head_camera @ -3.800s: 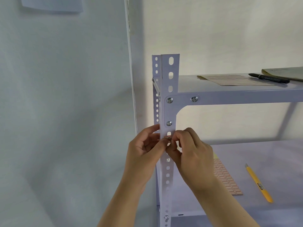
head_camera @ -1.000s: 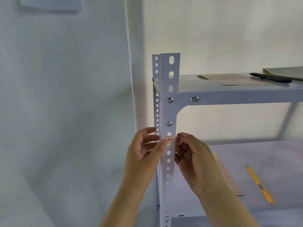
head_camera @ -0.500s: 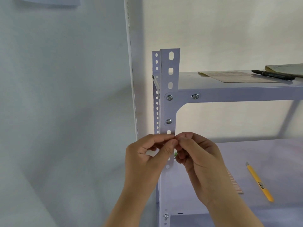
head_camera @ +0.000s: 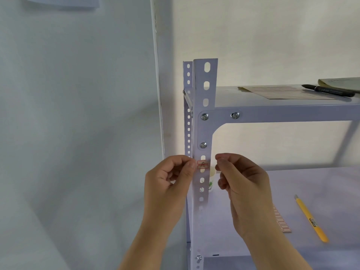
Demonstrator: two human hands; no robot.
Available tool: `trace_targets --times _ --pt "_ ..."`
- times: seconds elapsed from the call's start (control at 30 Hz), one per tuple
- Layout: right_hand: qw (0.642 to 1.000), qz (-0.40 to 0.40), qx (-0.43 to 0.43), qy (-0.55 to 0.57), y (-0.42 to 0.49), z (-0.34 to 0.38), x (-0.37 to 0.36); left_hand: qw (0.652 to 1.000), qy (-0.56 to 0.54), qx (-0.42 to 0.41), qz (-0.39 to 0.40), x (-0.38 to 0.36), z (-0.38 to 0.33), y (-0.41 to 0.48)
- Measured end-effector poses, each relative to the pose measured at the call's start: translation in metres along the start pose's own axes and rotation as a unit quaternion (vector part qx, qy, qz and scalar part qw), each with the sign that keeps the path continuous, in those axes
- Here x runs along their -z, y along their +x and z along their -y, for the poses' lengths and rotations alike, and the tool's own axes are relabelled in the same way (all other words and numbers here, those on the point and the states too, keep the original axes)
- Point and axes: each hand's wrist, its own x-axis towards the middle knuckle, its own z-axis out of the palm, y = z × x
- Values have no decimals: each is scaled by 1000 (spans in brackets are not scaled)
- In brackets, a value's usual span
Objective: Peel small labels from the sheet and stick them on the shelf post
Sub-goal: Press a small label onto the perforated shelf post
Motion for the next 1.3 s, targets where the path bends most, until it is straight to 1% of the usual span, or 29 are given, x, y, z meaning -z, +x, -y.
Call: trace_targets --times 0.07,0.23,0.37,0.63,0.87,1.03,1.17,1.3 --pt "1000 2 -13 -9 2 -1 -2 1000 -16 14 -9 1 2 1" --pt "997 64 -38 -29 5 0 -7 999 -37 38 -3 2 1 3" --pt "996 71 -43 -35 5 2 -11 998 -47 50 -5 2 3 3" --pt "993 59 -94 -40 10 3 -17 998 -47 45 10 0 7 6" --pt "987 60 -149 24 8 8 -26 998 -47 43 11 -2 6 6" --pt "985 58 -154 47 10 7 -29 998 -50 44 10 -2 5 6" --pt "982 83 -160 50 8 3 -26 998 -47 42 15 -2 6 6" --pt "979 81 -168 82 7 4 -25 998 -47 43 19 -1 6 6"
